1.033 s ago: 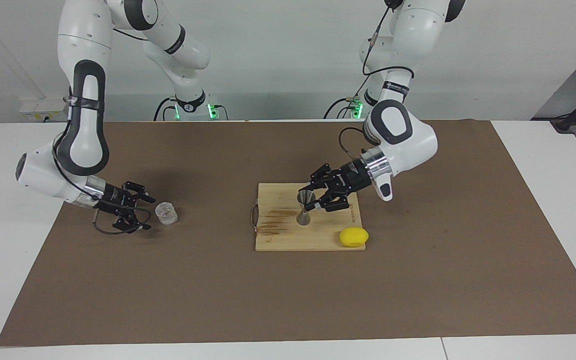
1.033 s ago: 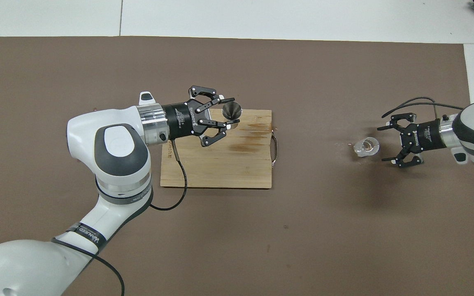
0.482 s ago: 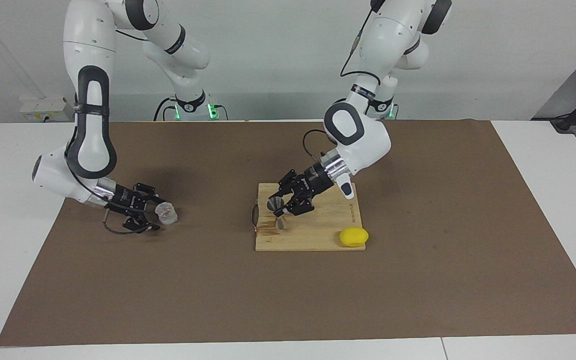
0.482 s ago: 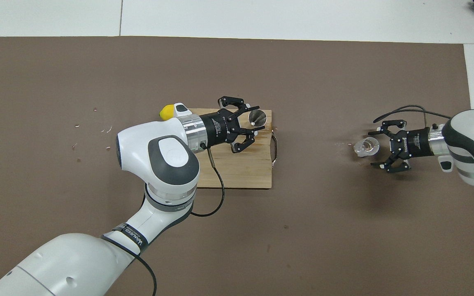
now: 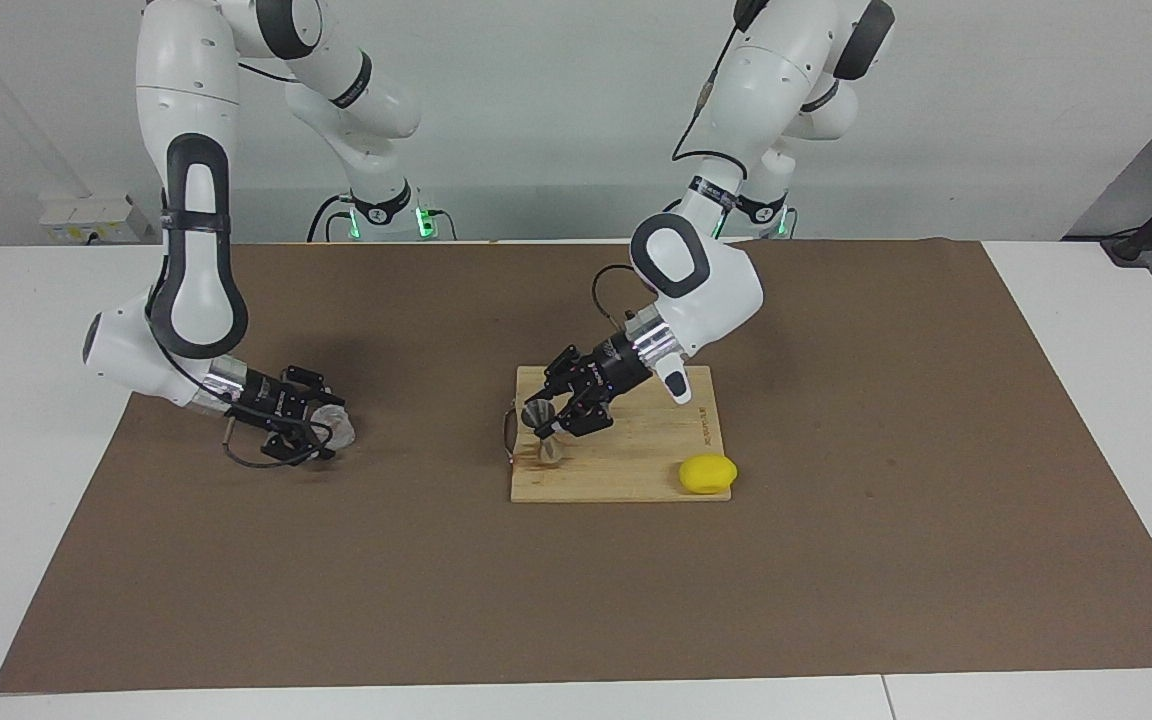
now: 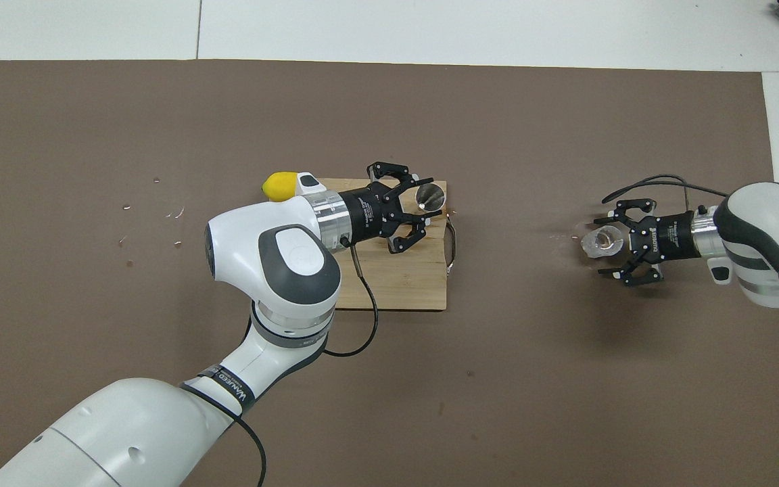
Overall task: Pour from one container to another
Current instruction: 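Set the metal cup down while the right gripper grasps the glass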
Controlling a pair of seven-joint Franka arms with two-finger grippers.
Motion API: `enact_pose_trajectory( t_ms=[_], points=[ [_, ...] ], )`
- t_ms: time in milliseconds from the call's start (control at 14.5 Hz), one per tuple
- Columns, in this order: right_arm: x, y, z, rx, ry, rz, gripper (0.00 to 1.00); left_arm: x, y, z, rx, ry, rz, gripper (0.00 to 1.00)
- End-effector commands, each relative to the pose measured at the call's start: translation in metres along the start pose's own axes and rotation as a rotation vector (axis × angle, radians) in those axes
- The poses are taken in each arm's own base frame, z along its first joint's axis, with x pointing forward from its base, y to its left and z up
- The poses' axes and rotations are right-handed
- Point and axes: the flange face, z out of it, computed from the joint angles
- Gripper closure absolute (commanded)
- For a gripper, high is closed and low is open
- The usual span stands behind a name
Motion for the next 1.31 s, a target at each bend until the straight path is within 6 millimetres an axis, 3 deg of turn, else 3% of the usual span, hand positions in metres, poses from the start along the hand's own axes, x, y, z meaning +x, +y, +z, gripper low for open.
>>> enact_pose_trajectory(
  t_ms=[0, 275, 344, 551, 758, 826, 895, 964, 1033, 1240],
  points=[
    [-0.002, 0.008, -0.004, 0.033, -0.008, -0.007, 0.0, 0.001, 0.0, 0.004, -0.021, 0.011, -0.013, 1.0],
    [-0.001, 0.008, -0.005, 0.035, -0.008, -0.016, 0.05, 0.007, -0.003, 0.005, -0.025, 0.03, -0.018, 1.0],
    [0.0, 0.008, -0.006, 0.037, -0.007, -0.018, 0.08, 0.008, -0.002, 0.005, -0.025, 0.034, -0.015, 0.89],
    [0.002, 0.008, -0.009, 0.04, -0.008, -0.018, 0.15, 0.016, -0.002, 0.004, -0.023, 0.047, -0.018, 0.87],
    [0.005, 0.009, -0.011, 0.045, -0.007, -0.03, 0.27, 0.019, 0.0, 0.003, -0.028, 0.057, -0.016, 0.62],
    [0.006, 0.009, -0.011, 0.045, -0.007, -0.03, 0.27, 0.019, 0.001, 0.003, -0.026, 0.061, -0.006, 0.49],
    [0.005, 0.009, -0.011, 0.043, -0.009, -0.032, 0.27, 0.021, 0.002, 0.002, -0.027, 0.064, -0.005, 0.3],
    [0.005, 0.009, -0.011, 0.043, -0.009, -0.032, 0.27, 0.022, 0.004, 0.001, -0.03, 0.064, -0.008, 0.04],
    [0.005, 0.009, -0.011, 0.043, -0.008, -0.032, 0.27, 0.025, 0.009, -0.003, -0.039, 0.066, -0.013, 0.0],
    [0.004, 0.009, -0.01, 0.042, -0.008, -0.03, 0.27, 0.025, 0.013, -0.006, -0.035, 0.065, -0.002, 0.0]
  ],
)
